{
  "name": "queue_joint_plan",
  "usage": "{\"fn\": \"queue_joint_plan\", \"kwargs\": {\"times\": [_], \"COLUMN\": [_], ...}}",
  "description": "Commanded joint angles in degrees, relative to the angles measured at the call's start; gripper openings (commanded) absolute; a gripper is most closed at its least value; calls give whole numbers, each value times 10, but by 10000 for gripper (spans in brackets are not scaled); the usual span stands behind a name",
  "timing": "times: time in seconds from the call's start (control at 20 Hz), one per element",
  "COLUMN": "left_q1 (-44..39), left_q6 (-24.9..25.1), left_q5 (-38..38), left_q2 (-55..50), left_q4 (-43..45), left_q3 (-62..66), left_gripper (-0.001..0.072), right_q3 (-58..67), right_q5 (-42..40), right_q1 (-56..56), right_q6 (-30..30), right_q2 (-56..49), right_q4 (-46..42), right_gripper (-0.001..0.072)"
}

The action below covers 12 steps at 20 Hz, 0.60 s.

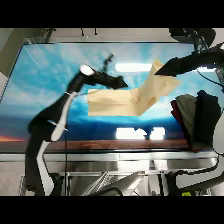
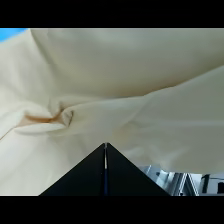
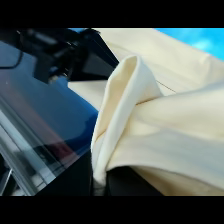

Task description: Fold the shirts.

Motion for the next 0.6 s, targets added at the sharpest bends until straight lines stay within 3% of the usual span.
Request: {"fn": "queue_joint_plan", "kwargs": {"times": [0.0, 0.2, 0.25, 0.3, 0.4, 0.45, 0.5, 0.55], "left_q1": [137, 276, 297, 318, 344, 351, 355, 356], "left_q6": [12, 12, 14, 22, 45, 52, 61, 76], "left_q5": [-104, -144, -150, -158, -176, -184, -189, -191], "left_q2": [119, 218, 237, 254, 278, 287, 296, 304], "left_q4": [0, -1, -1, -1, -1, -1, -1, -1], "left_q3": [0, -33, -56, -82, -131, -153, -179, -200], "left_gripper": [14, 15, 15, 15, 15, 15, 15, 15], "right_q3": [0, 0, 0, 0, 0, 0, 1, 1], "right_q5": [-84, -237, -279, -323, -424, -469, -494, -492], "right_q1": [81, 236, 277, 315, 384, 414, 432, 435], "right_q6": [25, 25, 24, 24, -17, -54, -65, -64], "right_q2": [-14, -102, -138, -175, -234, -254, -265, -264], "right_q4": [30, 30, 29, 31, 66, 96, 108, 105], "right_gripper": [19, 20, 82, 337, 355, 414, 604, 653]}}
